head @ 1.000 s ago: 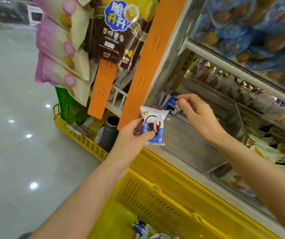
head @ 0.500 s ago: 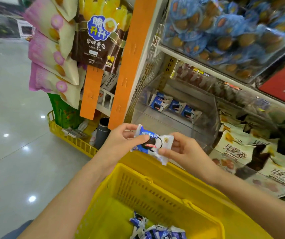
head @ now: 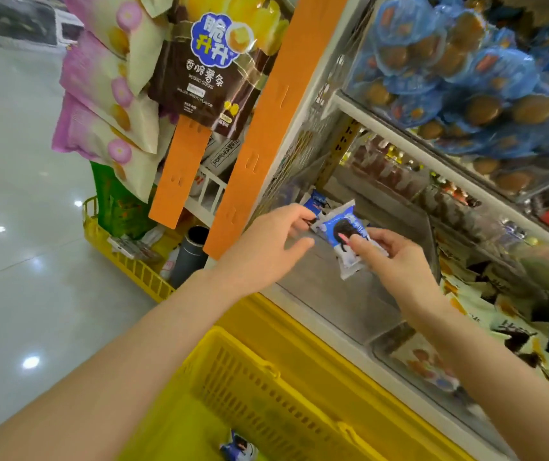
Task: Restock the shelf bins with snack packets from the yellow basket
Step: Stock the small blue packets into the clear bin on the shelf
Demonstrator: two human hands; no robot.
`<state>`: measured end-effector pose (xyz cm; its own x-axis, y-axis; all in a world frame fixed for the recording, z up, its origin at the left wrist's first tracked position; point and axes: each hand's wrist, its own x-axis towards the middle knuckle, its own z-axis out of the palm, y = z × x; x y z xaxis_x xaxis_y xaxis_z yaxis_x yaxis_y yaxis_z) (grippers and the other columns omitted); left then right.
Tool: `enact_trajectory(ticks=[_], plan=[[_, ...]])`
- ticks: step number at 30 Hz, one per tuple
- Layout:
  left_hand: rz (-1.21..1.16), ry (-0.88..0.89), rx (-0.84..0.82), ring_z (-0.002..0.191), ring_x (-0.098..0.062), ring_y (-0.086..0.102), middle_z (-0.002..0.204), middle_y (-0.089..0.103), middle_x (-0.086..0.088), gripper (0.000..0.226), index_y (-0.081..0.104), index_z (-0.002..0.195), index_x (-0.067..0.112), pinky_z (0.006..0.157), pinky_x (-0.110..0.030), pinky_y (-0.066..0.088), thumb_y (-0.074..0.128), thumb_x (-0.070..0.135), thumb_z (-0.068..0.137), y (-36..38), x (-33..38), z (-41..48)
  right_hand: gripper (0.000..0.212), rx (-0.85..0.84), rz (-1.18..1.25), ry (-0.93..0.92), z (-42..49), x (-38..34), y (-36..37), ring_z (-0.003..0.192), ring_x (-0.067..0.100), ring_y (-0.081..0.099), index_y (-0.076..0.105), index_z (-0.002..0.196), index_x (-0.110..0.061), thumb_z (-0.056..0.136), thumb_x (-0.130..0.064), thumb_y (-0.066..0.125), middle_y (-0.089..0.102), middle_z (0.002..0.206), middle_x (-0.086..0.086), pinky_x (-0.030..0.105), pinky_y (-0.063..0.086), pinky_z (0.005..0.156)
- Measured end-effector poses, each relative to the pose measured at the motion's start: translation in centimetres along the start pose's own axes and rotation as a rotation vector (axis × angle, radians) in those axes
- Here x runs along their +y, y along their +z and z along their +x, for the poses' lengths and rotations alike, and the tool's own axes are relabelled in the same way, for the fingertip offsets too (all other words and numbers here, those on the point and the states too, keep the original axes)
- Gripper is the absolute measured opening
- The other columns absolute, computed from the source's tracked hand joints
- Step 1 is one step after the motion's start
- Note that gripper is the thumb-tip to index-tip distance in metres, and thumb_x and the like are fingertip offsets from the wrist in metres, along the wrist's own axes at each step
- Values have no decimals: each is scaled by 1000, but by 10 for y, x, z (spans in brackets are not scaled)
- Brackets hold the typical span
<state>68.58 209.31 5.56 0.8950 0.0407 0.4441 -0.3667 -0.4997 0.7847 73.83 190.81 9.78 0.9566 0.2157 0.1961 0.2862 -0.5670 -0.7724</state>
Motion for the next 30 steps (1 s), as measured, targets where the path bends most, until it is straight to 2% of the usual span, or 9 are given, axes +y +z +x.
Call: enact_trajectory(ticks=[3,6,8,11,14,18,22,27,30], plan=[[224,54,-36,109,-8,50,120,57,6,32,49,126,22,93,-25,36,49,29,95,5,-16,13,25,114,-122,55,48,14,2,70,5,57,65,103,-19,83,-33,68,69,92,0,20,45,62],[440,178,-58,93,-9,47,108,62,4,27,58,112,20,90,-24,25,38,32,98,12,-30,17,39,102,-258,60,89,30,17,91,16,58,63,111,-8,80,-31,72,65,109,11,31,47,79],[490,231,-63,82,-8,40,97,63,3,33,61,104,19,87,-26,23,32,33,99,14,-35,18,40,49,-360,38,109,40,29,92,18,56,62,113,-5,81,-29,71,64,112,12,29,43,77],[482,276,-47,87,-14,49,92,62,3,33,61,99,19,89,-29,25,31,32,100,15,-41,18,37,-15,-453,11,131,54,42,90,17,55,62,109,-3,81,-25,72,63,111,15,28,42,76],[456,321,-24,88,-16,52,90,63,2,28,62,97,17,88,-29,28,36,27,99,16,-47,17,36,-31,-439,-18,143,65,53,100,27,59,60,105,0,80,-22,73,63,109,19,31,45,79],[374,300,-2,81,-15,53,84,65,4,25,66,92,17,81,-23,23,42,24,96,16,-49,20,40,-89,-662,-162,152,70,66,102,24,58,59,110,0,81,-22,73,63,111,15,20,36,72],[320,279,3,79,-10,51,82,65,6,22,67,91,18,79,-19,19,46,24,95,16,-48,20,38,-74,-759,-189,160,68,69,101,25,61,61,112,-7,83,-30,69,65,112,13,34,50,82],[350,283,19,80,-14,53,83,65,3,23,66,91,15,82,-23,24,45,23,95,17,-45,18,43,-57,-842,-163,161,64,74,104,26,60,59,116,-10,84,-38,66,64,116,11,37,51,81],[339,270,7,83,-12,53,87,66,5,22,66,94,16,83,-23,24,46,23,95,16,-42,17,45,-83,-819,-141,157,59,72,106,28,59,57,118,-9,85,-39,64,62,118,13,41,51,86]])
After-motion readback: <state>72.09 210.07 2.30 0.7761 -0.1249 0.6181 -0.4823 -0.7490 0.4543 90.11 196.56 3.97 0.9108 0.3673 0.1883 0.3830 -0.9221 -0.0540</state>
